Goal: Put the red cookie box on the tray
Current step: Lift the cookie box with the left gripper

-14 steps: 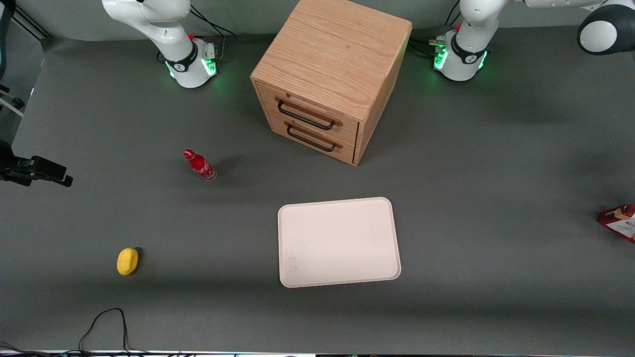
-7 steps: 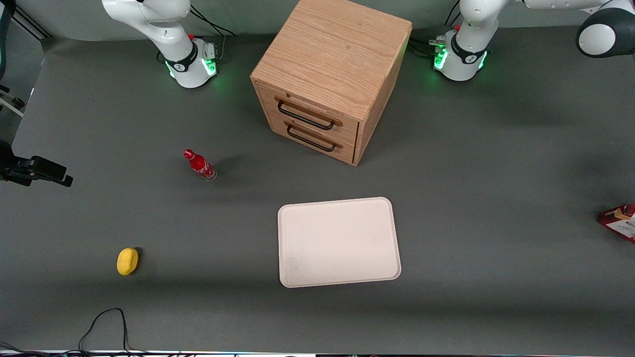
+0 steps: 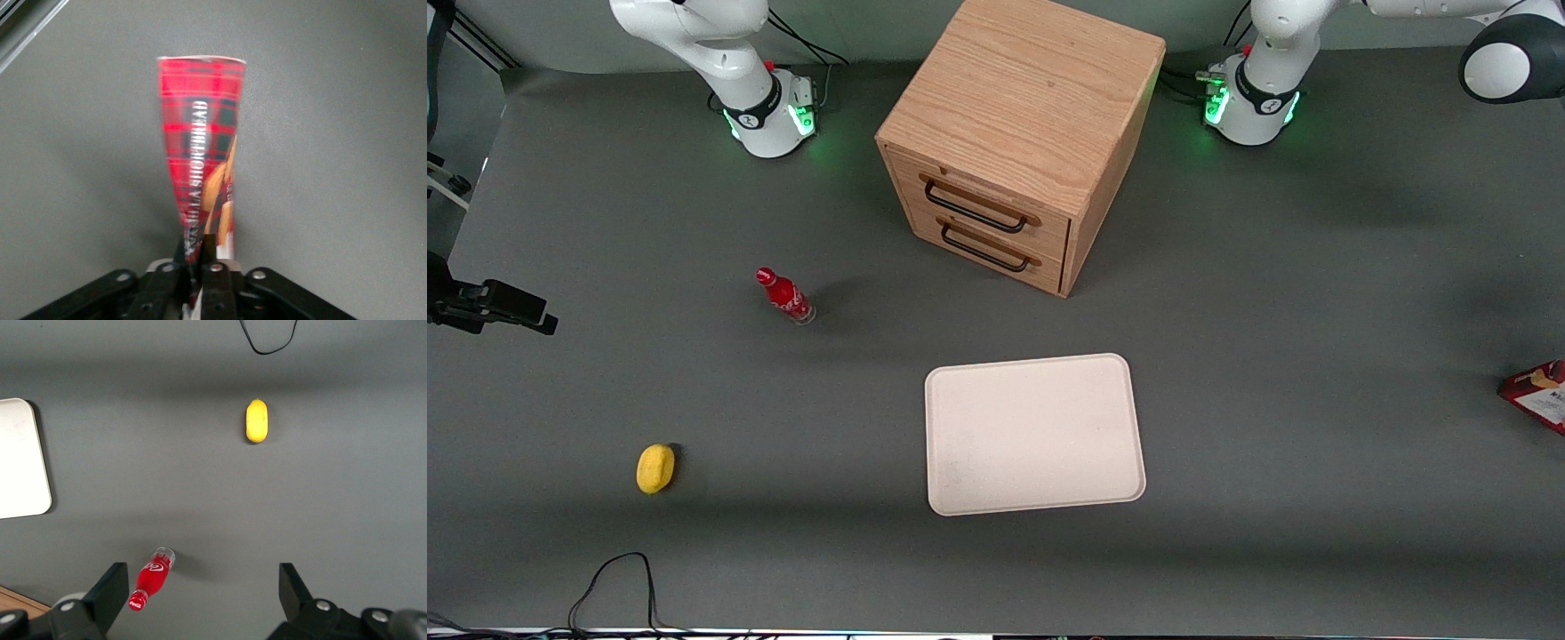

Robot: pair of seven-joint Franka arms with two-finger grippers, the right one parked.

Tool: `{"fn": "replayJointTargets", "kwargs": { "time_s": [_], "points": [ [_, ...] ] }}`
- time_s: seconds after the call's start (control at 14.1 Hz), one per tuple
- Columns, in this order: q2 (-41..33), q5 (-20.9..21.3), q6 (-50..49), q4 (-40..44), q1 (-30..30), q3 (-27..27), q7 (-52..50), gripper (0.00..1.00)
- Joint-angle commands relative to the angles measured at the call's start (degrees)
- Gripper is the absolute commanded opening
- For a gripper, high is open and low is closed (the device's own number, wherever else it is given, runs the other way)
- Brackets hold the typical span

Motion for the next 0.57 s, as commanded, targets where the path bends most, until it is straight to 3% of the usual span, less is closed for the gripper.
{"fn": "replayJointTargets", "kwargs": {
  "time_s": [0.0,0.5],
  "points": [
    [-1.27,-0.31,-0.78,0.02,-0.33,0.38,0.24,0.00],
    [-9.60,-0.40,-21.23,11.08,0.37,0.02,0.24,0.00]
  ]
}}
